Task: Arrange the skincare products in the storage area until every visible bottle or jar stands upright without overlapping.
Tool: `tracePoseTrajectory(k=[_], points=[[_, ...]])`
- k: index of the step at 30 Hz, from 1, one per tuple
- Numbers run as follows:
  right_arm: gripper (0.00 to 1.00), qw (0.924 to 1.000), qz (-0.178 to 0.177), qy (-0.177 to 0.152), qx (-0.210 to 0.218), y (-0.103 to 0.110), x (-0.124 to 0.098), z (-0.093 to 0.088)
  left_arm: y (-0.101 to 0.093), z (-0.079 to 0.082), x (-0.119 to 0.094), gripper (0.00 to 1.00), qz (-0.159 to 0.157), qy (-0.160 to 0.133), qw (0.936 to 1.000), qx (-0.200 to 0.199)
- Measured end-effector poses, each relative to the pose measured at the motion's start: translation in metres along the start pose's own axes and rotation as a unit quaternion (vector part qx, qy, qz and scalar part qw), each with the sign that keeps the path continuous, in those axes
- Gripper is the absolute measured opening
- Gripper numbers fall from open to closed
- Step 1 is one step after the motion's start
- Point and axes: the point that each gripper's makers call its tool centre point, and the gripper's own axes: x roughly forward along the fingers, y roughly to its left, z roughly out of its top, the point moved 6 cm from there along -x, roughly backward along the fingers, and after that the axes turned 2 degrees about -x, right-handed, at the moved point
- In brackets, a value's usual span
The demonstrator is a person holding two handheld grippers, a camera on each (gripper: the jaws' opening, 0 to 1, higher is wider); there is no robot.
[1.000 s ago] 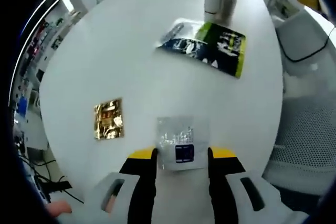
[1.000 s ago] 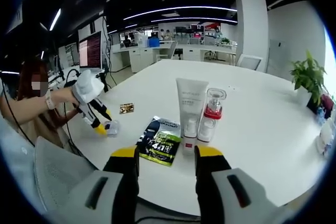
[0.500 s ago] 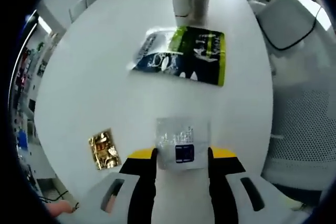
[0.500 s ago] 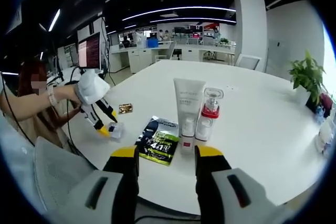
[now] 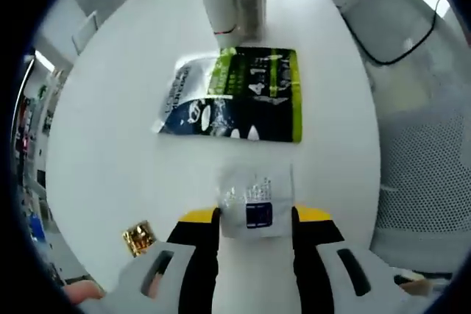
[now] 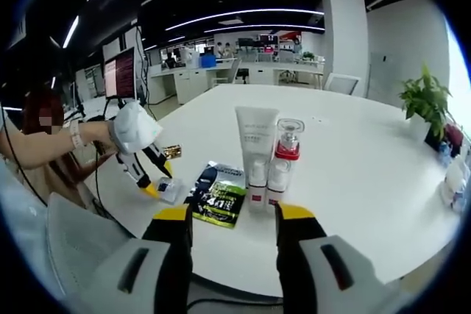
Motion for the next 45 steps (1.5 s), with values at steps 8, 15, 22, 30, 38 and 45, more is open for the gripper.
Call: tracePoseTrajectory(k=[8,15,22,30,38,45], points=[[0.49,1.0000,-0.004,0.003,0.006,-0.001,-0.002,-0.002,-0.002,0.005,0.006,0.36,-0.008,0.012,0.9996,0.026],[0.53,0.9999,-0.010,0.010,0.005,-0.002,-0.002,-0.005,-0.004,0.007,0.008,0.36,-0.016,0.012,0.9995,0.024],[0.54,0.9999,-0.008,0.010,0.007,-0.003,0.000,-0.006,-0.004,0.008,0.010,0.36,-0.019,0.013,0.9992,0.034],[0.55,0.9998,-0.004,0.017,0.006,-0.002,0.000,-0.007,0.000,0.009,0.012,0.43,-0.023,0.015,0.9993,0.026],[0.56,0.9998,-0.004,0.018,0.003,-0.002,0.000,-0.006,0.000,0.007,0.012,0.51,-0.028,0.014,0.9992,0.025],[0.61,0.9997,0.006,0.025,-0.001,0.001,0.003,-0.006,-0.004,0.005,0.009,0.54,-0.024,0.005,0.9995,0.021]])
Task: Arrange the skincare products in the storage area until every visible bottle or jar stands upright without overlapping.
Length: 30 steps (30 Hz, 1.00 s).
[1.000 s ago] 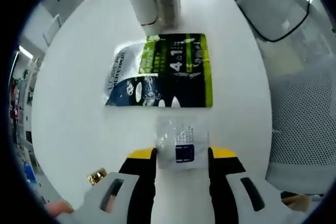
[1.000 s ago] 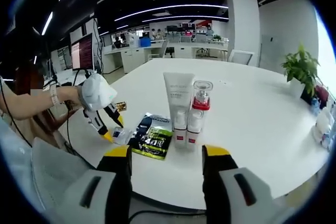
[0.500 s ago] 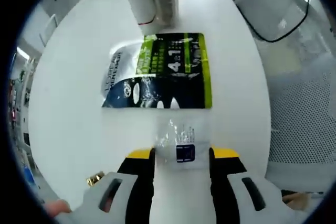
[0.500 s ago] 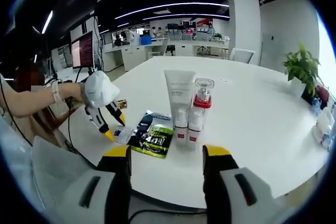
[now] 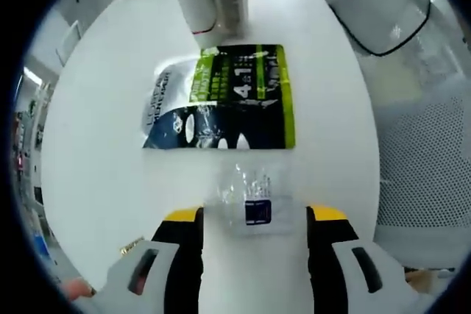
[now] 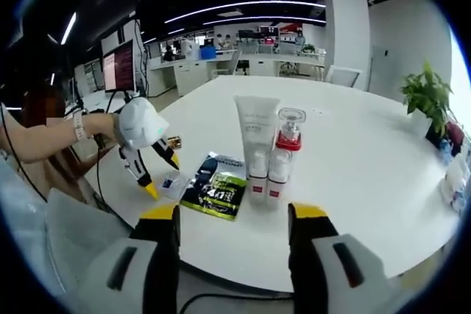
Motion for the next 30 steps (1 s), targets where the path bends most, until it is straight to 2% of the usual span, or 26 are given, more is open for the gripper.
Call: tracePoseTrajectory(k=[6,16,25,30], points=[[0.67,1.0000,-0.004,-0.003,-0.008,0.000,-0.001,0.005,-0.002,-0.004,-0.010,0.56,0.008,-0.013,0.9999,-0.006],[0.74,0.9998,-0.009,0.000,-0.019,-0.001,-0.003,0.008,-0.006,-0.015,-0.029,0.69,0.039,-0.057,0.9955,-0.066],[0.78,0.9996,-0.010,-0.002,-0.026,-0.001,-0.003,0.014,-0.008,-0.019,-0.053,0.78,0.068,-0.113,0.9845,-0.115],[0.82,0.9994,-0.009,-0.005,-0.034,-0.001,-0.002,0.019,-0.010,-0.020,-0.067,0.81,0.076,-0.148,0.9742,-0.153]])
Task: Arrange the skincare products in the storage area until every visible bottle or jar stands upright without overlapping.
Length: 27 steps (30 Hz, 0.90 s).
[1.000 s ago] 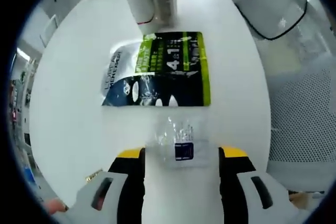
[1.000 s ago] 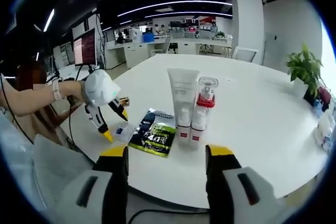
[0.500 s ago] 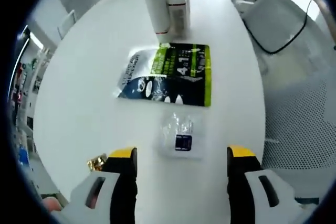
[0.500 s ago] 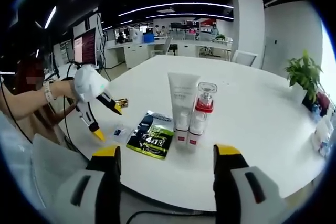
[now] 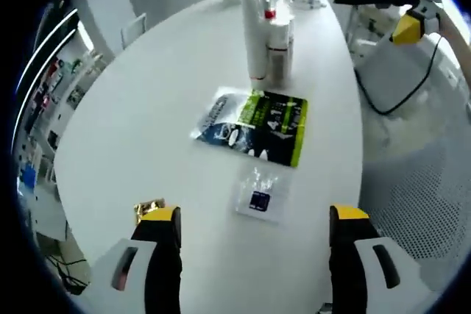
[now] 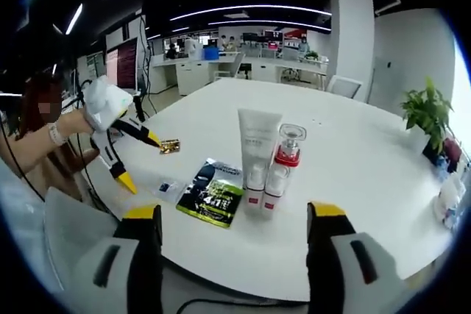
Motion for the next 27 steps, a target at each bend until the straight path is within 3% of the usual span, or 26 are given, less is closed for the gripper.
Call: tracePoseTrajectory(k=[3,10,24,27], points=[[0.84,1.0000,0.004,0.000,-0.006,-0.001,0.001,0.002,0.000,0.000,-0.006,0.83,0.001,-0.020,0.9991,-0.037],[0.87,0.9998,0.005,-0.002,-0.017,-0.001,0.003,0.009,-0.005,0.002,-0.023,0.87,-0.010,-0.062,0.9954,-0.072],[0.97,0.9995,0.005,0.004,-0.030,-0.006,0.009,0.013,-0.005,0.000,-0.049,0.96,0.022,-0.102,0.9899,-0.096],[0.99,0.9995,0.003,0.006,-0.031,-0.008,0.009,0.013,-0.007,-0.001,-0.053,0.97,0.017,-0.109,0.9890,-0.099]])
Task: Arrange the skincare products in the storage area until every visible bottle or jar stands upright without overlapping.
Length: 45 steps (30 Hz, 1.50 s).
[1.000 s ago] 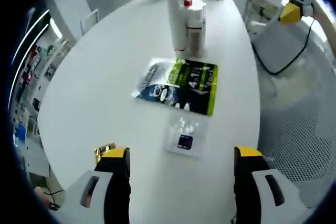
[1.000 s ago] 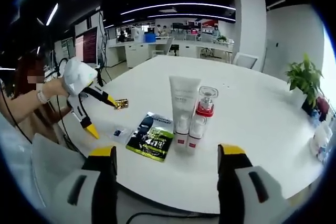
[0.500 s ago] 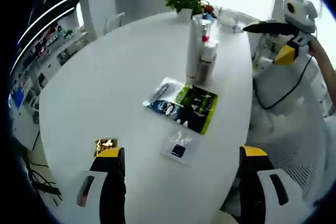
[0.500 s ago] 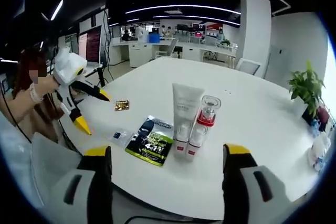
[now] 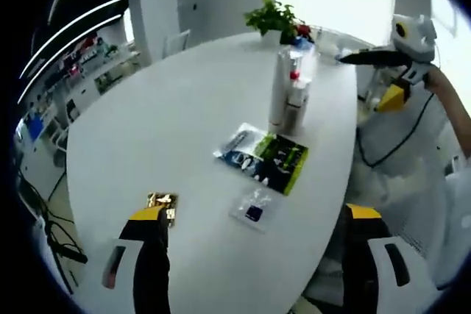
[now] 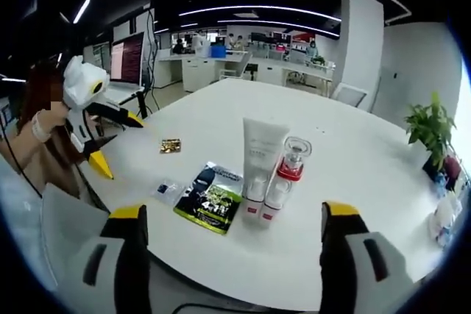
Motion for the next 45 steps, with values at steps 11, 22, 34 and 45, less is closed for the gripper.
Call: tracePoseTrajectory(k=[11,22,34,45], points=[[1.00,1.0000,-0.003,0.002,0.000,0.001,0.002,-0.002,-0.002,-0.007,-0.010,0.97,-0.007,-0.022,0.9992,-0.033],[1.00,1.0000,0.003,0.003,0.009,0.008,0.004,-0.005,0.008,-0.012,-0.029,0.97,0.015,-0.048,0.9970,-0.058],[0.98,0.9998,-0.002,0.013,0.017,0.010,0.006,-0.009,0.010,-0.023,-0.042,0.97,0.050,-0.052,0.9947,-0.073],[0.89,0.9994,-0.016,0.005,0.032,0.012,0.006,-0.007,0.006,-0.022,-0.052,0.96,0.051,-0.071,0.9925,-0.086]])
